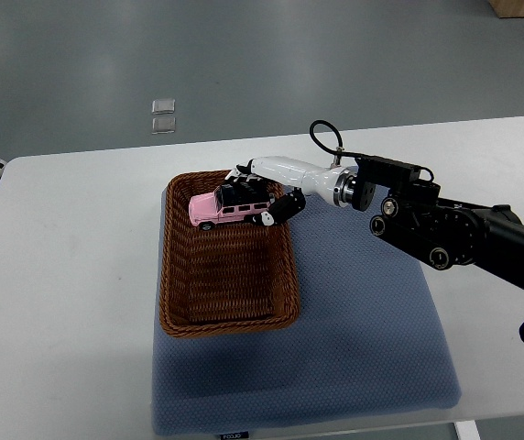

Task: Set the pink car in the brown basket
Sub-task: 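Carry the pink car with the right hand over the wicker basket, then open the right hand to release the car into the basket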

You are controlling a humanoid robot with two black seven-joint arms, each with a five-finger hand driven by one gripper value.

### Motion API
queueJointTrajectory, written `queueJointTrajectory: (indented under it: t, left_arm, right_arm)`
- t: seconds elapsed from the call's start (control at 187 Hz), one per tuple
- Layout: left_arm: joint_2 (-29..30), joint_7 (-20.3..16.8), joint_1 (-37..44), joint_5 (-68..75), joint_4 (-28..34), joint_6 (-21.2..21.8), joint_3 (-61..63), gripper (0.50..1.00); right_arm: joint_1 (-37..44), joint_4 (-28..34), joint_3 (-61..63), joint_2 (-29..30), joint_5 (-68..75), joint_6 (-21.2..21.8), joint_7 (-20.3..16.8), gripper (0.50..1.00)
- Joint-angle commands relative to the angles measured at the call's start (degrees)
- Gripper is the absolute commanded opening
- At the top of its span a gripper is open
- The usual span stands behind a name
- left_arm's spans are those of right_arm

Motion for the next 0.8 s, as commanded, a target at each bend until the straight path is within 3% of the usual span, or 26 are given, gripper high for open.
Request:
queueJointTrajectory:
  t: [0.0,0.043,0.213,0.304,0.363,0.603,0.795]
  left_arm:
    - [0.0,0.0,0.02,0.0,0.0,0.0,0.0,1.0]
    - [0.0,0.0,0.02,0.0,0.0,0.0,0.0,1.0]
    - [0.0,0.0,0.02,0.0,0.0,0.0,0.0,1.0]
    - [0.0,0.0,0.02,0.0,0.0,0.0,0.0,1.0]
    - [0.0,0.0,0.02,0.0,0.0,0.0,0.0,1.0]
    - [0.0,0.0,0.02,0.0,0.0,0.0,0.0,1.0]
    - [0.0,0.0,0.02,0.0,0.0,0.0,0.0,1.0]
  right_arm:
    - [-0.57,-0.04,0.16,0.03,0.11,0.01,0.03,0.656]
    - [-0.66,-0.04,0.16,0.11,0.11,-0.08,0.03,0.686]
    - [-0.92,0.05,0.16,0.2,0.11,-1.66,0.03,0.725]
    - [-0.83,0.05,0.08,0.46,0.11,-1.75,0.03,0.846]
    - [-0.92,0.05,0.16,0.46,0.19,-1.84,0.12,0.899]
    - [-1.01,0.05,1.13,0.03,3.18,-1.84,0.12,0.909]
    - [-1.27,-0.04,7.19,-1.56,15.04,-0.7,-0.23,0.909]
